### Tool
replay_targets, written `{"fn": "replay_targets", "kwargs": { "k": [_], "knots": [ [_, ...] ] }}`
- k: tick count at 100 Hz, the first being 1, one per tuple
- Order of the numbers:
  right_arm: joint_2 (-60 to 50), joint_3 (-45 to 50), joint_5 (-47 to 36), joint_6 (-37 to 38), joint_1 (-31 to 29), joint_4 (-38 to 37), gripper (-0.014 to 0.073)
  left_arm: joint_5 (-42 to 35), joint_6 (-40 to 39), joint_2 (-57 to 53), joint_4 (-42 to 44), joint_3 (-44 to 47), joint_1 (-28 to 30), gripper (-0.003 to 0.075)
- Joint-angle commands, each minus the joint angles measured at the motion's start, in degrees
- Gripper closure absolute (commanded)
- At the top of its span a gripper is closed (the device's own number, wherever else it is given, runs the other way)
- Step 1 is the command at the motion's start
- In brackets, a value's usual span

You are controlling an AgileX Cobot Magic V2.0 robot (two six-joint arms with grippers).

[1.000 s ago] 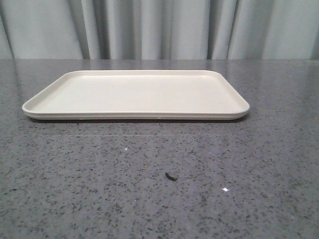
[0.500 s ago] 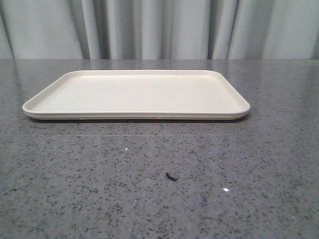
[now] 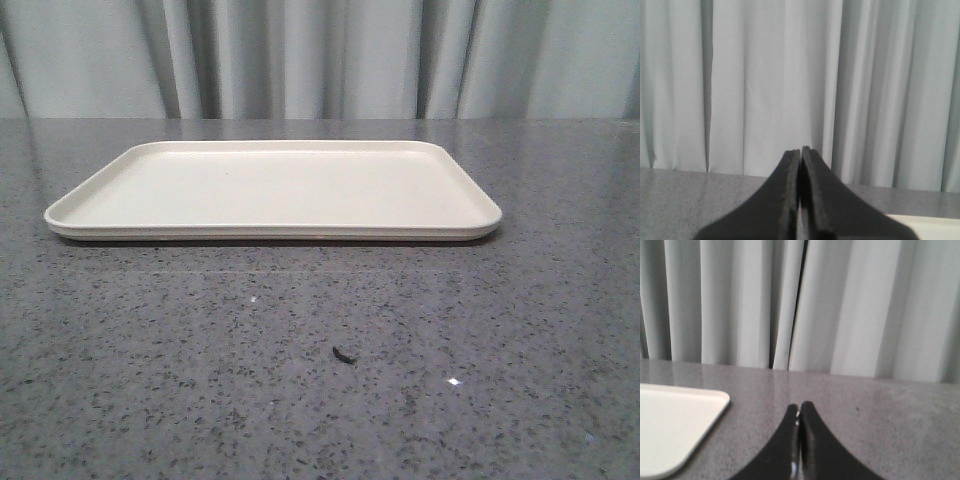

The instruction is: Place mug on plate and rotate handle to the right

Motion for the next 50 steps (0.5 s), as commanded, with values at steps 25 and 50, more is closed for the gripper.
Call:
{"fn": "replay_targets", "kwargs": {
  "k": [25,50],
  "knots": [
    [11.0,-22.2,0.8,0.2,0.1,0.5,0.0594,5.3,-1.0,6.9,-0.7,-20.0,0.0,0.0739],
    [20.3,-34.6,3.7,0.2,0.1,1.4,0.0211,19.3,-0.7,19.3,-0.7,-36.8,0.0,0.0738]
  ]
}}
